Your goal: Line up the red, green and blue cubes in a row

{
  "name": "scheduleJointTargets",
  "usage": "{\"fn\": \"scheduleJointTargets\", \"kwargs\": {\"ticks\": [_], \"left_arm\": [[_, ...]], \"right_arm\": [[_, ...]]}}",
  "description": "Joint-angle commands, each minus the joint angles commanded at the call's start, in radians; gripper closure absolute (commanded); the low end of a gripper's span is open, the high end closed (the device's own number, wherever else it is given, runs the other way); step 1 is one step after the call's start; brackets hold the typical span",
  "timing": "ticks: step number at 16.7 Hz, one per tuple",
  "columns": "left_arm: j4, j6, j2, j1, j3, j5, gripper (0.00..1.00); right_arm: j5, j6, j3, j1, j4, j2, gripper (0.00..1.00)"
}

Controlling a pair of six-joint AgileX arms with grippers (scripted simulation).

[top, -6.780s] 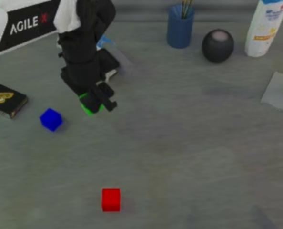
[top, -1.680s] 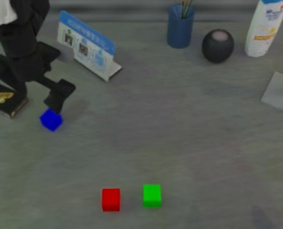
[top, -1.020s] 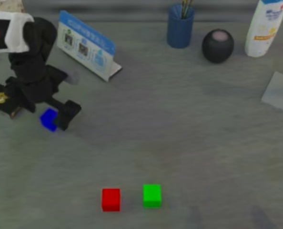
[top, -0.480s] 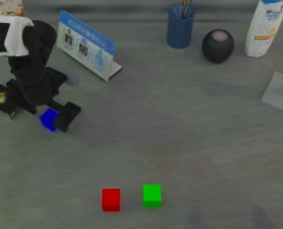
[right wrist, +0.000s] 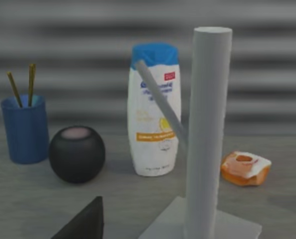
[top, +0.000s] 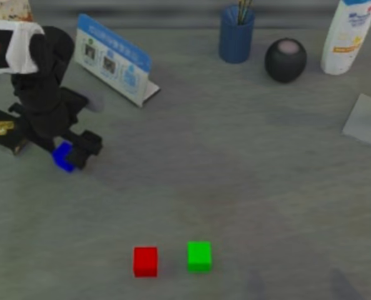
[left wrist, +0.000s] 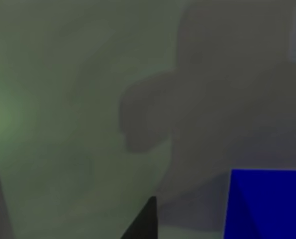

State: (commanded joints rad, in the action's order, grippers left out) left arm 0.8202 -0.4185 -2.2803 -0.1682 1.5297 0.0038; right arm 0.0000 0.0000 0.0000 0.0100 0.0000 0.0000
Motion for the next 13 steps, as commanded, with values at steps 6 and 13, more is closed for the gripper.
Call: {"fn": "scheduleJointTargets", "kwargs": {"ticks": [6,13], "left_arm": [[0.0,0.0,0.0,0.0,0.0,0.0,1.0],[0.023,0.009,0.044,-0.002,0.015,0.015,1.0]], "right_arm": [[0.0,0.0,0.0,0.0,0.0,0.0,0.0],[0.0,0.0,0.0,0.0,0.0,0.0,0.0]]}}
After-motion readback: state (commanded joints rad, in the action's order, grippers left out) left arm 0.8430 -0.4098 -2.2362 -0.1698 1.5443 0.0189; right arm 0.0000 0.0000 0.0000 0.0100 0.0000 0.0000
